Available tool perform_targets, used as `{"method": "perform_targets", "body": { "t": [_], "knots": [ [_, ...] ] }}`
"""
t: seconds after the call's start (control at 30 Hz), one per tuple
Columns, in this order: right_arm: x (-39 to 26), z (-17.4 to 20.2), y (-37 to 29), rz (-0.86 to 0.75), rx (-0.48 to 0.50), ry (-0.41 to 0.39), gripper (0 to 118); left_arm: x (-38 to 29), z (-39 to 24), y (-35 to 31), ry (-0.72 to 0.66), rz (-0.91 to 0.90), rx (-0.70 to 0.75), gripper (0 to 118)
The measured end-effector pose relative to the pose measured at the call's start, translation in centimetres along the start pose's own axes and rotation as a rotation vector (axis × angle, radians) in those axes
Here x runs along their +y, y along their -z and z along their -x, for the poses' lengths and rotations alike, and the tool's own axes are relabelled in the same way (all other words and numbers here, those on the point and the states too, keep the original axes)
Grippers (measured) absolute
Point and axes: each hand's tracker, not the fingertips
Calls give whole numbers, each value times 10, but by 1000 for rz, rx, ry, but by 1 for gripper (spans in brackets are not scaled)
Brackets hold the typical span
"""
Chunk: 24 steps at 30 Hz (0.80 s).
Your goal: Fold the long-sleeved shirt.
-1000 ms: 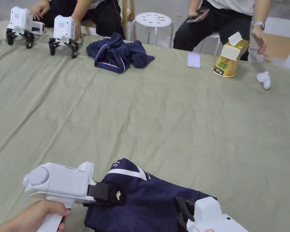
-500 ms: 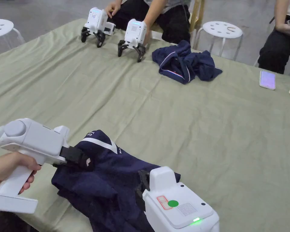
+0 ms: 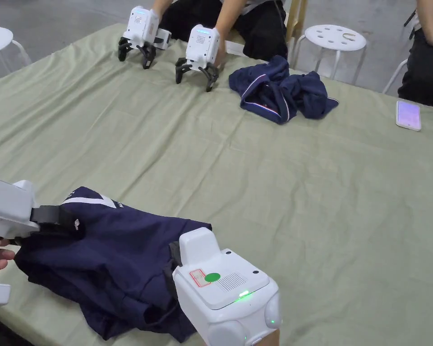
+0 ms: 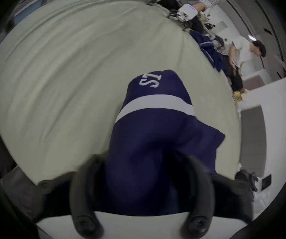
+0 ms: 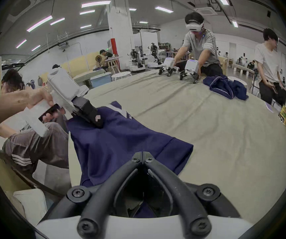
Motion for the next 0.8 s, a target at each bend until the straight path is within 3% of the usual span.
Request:
{"method": "perform_targets", "body": {
  "t": [0.07, 0.1, 0.23, 0.33, 0.43, 0.47, 0.57, 0.63, 0.7, 0.8],
  "knots": [
    [2, -1, -5, -8, -3, -2, 0, -9, -6, -8, 75, -73, 14, 99],
    [2, -1, -9, -11, -3, -6, 0, -14, -10, -15, 96, -127, 28, 104],
    [9, 0, -22, -30, 2, -20, 0, -27, -36, -51, 230, -290, 182, 105],
    [18, 6, -33, -64, 7, -36, 0, -43, -58, -78, 276, -427, 206, 104],
    [28, 12, -46, -109, 10, -21, 0, -73, -85, -101, 271, -543, 113, 72],
    [31, 14, -52, -124, 9, -17, 0, -84, -97, -102, 259, -586, 102, 55],
    [38, 16, -75, -157, 11, -37, 0, -129, -142, -96, 376, -795, 356, 8],
    [41, 13, -94, -190, 20, -72, 0, -152, -173, -88, 490, -872, 529, 8],
    [44, 7, -115, -216, -8, -92, 0, -168, -192, -91, 494, -923, 376, 6],
    [47, -10, -151, -269, -52, -88, 0, -192, -241, -95, 503, -966, 328, 4]
  ]
}}
